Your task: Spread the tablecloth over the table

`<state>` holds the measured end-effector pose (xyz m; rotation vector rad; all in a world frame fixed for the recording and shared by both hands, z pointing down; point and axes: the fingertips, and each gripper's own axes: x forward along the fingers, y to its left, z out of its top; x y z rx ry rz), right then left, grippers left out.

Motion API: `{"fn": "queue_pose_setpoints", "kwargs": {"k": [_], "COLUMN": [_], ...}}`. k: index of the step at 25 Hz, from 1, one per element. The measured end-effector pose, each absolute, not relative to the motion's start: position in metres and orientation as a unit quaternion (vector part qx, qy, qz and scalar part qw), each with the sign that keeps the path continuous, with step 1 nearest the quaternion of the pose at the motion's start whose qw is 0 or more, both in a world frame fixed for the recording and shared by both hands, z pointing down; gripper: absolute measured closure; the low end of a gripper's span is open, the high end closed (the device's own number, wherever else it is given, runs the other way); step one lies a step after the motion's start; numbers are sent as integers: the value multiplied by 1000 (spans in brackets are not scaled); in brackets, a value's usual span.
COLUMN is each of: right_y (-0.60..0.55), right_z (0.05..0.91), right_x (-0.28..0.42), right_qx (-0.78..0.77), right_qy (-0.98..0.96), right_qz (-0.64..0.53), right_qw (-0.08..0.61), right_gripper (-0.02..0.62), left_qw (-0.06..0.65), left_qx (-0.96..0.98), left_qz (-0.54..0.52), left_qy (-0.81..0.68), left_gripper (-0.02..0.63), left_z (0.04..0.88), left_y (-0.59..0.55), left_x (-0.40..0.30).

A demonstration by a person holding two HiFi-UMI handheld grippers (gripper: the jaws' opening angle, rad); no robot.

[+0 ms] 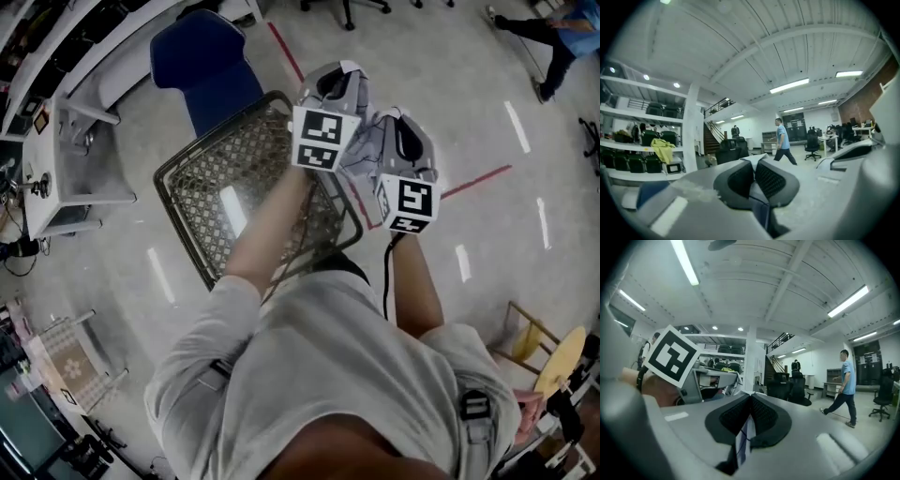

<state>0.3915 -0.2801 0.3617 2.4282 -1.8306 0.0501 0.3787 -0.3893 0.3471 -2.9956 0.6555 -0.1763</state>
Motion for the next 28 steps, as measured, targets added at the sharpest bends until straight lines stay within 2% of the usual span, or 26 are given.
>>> {"fn": "queue_pose_setpoints", "kwargs": {"k": [4, 9, 13, 16, 19, 23, 28], "right_y": [-344, -408, -429, -433, -431, -419, -390], "right_z": [354, 383, 394, 395, 397, 399, 413], "right_x": [364, 267, 175, 144, 159, 267, 364], "right_qx": [742, 662, 607, 593, 612, 691, 757], "right_qy": [-670, -749, -794, -804, -789, -718, -646], "right_qz": [10, 23, 31, 35, 44, 78, 91], "right_qw": [31, 20, 22, 28, 24, -4, 19], "right_gripper": [588, 588, 588, 588, 588, 588, 588], "left_qw": [39, 18, 25, 9, -2, -18, -38], "left_qx": [-943, -883, -841, -826, -830, -842, -867], "left_qz": [-50, -47, -53, -57, -70, -65, -61], "left_qy": [328, 467, 538, 561, 554, 535, 493], "left_gripper": [583, 583, 583, 583, 583, 583, 583], "left_z": [329, 339, 342, 356, 376, 396, 424], "left_y": [-458, -517, -519, -510, -502, -500, -491], "left_x": [306, 148, 32, -11, -16, 4, 60]}}
